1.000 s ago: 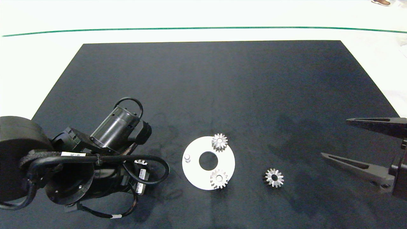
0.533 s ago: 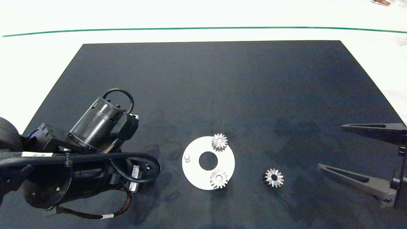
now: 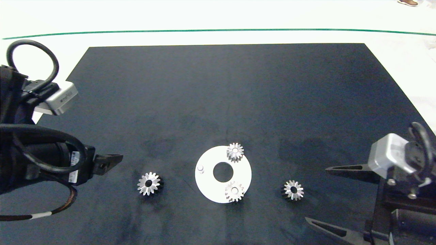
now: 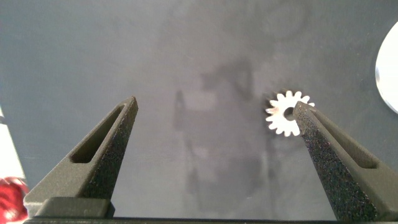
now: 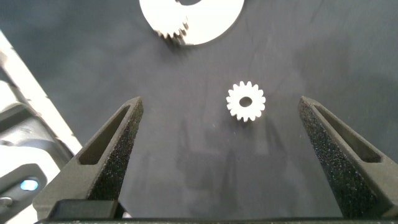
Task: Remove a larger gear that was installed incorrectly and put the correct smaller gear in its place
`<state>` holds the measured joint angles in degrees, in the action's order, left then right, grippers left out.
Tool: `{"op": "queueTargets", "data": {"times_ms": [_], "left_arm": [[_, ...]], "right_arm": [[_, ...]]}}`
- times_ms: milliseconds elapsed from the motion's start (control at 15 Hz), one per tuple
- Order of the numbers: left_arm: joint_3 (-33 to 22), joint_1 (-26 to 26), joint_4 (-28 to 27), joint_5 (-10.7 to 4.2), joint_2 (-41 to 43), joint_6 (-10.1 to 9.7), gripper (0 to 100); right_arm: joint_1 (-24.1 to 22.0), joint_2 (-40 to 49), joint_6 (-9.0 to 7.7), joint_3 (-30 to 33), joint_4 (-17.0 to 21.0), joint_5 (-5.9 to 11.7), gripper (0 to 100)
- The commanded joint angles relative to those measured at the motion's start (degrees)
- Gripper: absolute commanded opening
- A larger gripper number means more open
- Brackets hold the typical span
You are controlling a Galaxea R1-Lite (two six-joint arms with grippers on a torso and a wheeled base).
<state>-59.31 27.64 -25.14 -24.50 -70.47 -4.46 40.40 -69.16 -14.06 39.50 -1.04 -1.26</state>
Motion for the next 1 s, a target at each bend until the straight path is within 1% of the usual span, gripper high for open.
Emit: {"op": "queueTargets", "data": {"times_ms": [67,133,200,267,333,400,467,533,667,800,933,1000], "left_arm": [[0.07,-0.65,0.00,-0.19,4.12,0.68,100],[-0.02,-0.65,0.00,-0.11,4.73,0.68,100],[-0.02,-0.48,0.00,-0.11,6.23,0.77,100],[-0.02,-0.39,0.00,-0.19,7.02,1.21,100],[-0.02,-0.57,0.00,-0.19,7.72,1.47,100],[-0.11,-0.57,0.00,-0.19,8.25,1.47,100],[-0.19,-0.57,0.00,-0.19,9.13,1.56,100],[-0.02,-0.57,-0.09,-0.11,10.09,2.09,100],[-0.19,-0.57,0.00,-0.19,11.24,2.97,100],[-0.63,-0.57,0.09,-0.19,12.64,3.41,100],[-0.55,-0.48,0.09,-0.19,13.70,4.37,100],[-0.63,-0.30,0.09,-0.19,13.87,4.46,100]], "right_arm": [[1.61,-6.17,-1.33,4.01,4.90,3.54,100],[1.61,-6.25,-2.20,5.77,8.51,3.54,100],[1.61,-6.43,-2.82,9.28,14.92,3.37,100],[1.61,-7.31,-2.82,11.48,17.12,3.45,100],[1.52,-9.07,-2.73,12.89,16.94,3.63,100],[1.17,-10.65,-2.73,13.85,17.03,4.33,100],[1.00,-11.97,-2.73,14.03,16.94,5.56,100],[0.91,-13.37,-2.91,14.03,16.94,6.44,100],[0.73,-15.92,-3.08,14.12,16.86,7.50,100],[1.00,-18.47,-3.08,14.91,16.86,9.87,100],[0.91,-20.14,-3.08,15.52,16.68,10.48,100],[0.65,-20.75,-3.08,15.79,16.59,10.75,100]]}}
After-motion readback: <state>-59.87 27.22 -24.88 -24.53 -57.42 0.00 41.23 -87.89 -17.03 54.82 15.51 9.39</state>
